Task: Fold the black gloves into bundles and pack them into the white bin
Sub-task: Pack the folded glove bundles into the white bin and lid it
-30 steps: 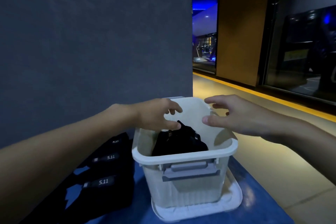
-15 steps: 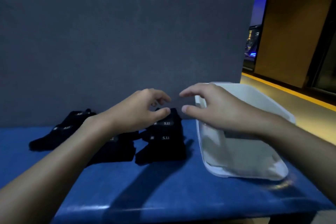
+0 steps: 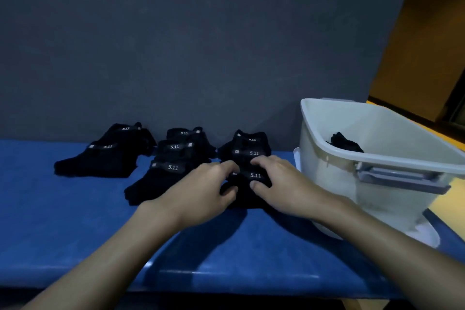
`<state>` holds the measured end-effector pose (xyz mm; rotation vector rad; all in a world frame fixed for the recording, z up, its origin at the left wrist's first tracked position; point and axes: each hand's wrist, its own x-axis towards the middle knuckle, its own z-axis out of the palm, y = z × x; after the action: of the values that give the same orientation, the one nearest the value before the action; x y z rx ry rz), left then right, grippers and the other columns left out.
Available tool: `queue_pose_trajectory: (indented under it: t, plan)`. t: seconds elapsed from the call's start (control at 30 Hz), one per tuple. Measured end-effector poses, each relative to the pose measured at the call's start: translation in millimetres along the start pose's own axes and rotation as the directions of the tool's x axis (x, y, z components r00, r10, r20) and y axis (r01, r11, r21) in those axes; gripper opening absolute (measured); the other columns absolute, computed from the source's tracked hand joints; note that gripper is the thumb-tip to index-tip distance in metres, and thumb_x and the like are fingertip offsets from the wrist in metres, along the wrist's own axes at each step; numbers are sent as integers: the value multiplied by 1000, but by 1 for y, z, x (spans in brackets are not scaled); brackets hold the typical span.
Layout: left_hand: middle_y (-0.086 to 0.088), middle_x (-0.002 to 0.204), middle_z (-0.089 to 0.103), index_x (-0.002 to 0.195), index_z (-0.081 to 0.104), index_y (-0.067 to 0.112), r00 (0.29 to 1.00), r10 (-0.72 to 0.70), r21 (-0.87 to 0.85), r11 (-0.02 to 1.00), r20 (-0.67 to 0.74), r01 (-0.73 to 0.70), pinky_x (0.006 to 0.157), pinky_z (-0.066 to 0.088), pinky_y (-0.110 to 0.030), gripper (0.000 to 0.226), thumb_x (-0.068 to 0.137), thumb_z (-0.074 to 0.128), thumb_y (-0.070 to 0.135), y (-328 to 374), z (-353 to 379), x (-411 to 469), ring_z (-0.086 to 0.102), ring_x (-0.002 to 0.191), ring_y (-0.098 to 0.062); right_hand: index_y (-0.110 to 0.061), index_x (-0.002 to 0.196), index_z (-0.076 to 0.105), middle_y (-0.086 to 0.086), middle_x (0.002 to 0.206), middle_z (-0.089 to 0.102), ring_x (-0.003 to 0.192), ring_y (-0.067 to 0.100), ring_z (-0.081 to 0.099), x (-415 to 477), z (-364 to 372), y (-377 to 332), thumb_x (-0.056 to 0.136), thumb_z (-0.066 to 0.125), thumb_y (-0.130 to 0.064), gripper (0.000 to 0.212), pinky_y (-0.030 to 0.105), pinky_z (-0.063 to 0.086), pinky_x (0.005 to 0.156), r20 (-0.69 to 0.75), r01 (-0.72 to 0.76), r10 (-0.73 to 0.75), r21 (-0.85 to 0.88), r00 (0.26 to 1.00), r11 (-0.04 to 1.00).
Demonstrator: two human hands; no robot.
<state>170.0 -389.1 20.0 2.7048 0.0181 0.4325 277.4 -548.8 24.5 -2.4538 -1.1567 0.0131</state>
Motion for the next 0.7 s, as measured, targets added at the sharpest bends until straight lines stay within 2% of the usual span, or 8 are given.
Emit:
queue_pose_trajectory:
  t: [0.07,0.13,0.27,0.37,0.5,0.57,0.63,0.7]
  plan:
    - [5,107,66,129,52,26,999,-24,-27,999,38,25,73,45,-21,34,95,59,29,2,3,1,58,79,-7,-20,130,53,3,119,60,117,24,49,2,1,2,95,48,-38,40,40,44,97,43,-14,14,-14,999,1000]
    - [5,105,65,135,46,25,997,-56,-35,998,58,58,80,49,-27,40,97,57,32,4,5,1,61,86,-11,-18,118,60,4,110,62,113,26,50,2,1,4,98,42,-39,34,40,44,93,106,-16,20,-44,994,999]
    - [8,88,59,133,50,14,989,-120,16,993,88,119,81,48,-30,42,99,55,37,8,12,2,62,94,-18,-16,122,58,6,119,50,116,24,41,-4,2,4,101,39,-37,35,36,37,99,151,-36,50,-93,987,995]
    - [-2,113,65,133,52,14,983,-144,22,990,115,142,90,49,-32,42,98,55,39,8,17,1,62,104,-18,-17,122,57,6,120,48,113,23,49,-6,4,3,99,46,-35,31,33,40,98,163,-50,52,-20,985,999]
    - [3,97,69,133,51,24,976,-177,-70,980,129,187,82,54,-36,41,96,57,40,7,18,0,66,84,-10,-21,114,54,3,114,61,101,19,58,-7,2,5,94,56,-32,23,31,47,86,149,-78,67,69,987,995]
    - [5,95,68,136,48,26,972,-190,-121,971,138,207,79,55,-31,44,97,57,42,7,18,-1,65,82,-6,-24,116,50,2,110,62,93,17,60,-7,2,7,90,62,-33,30,33,50,83,168,-104,82,127,982,986]
    - [8,90,65,138,46,27,972,-172,-157,968,158,197,69,50,-21,45,97,59,40,7,17,-2,62,78,-3,-24,126,45,4,107,64,90,17,63,-6,3,9,87,68,-31,46,34,52,83,225,-146,97,211,969,967]
    - [8,91,64,140,45,29,973,-153,-176,967,174,184,74,51,-23,49,95,63,38,7,17,-3,62,82,-5,-23,136,39,4,107,64,92,17,65,-7,2,10,85,71,-30,61,32,53,83,289,-187,107,266,951,945]
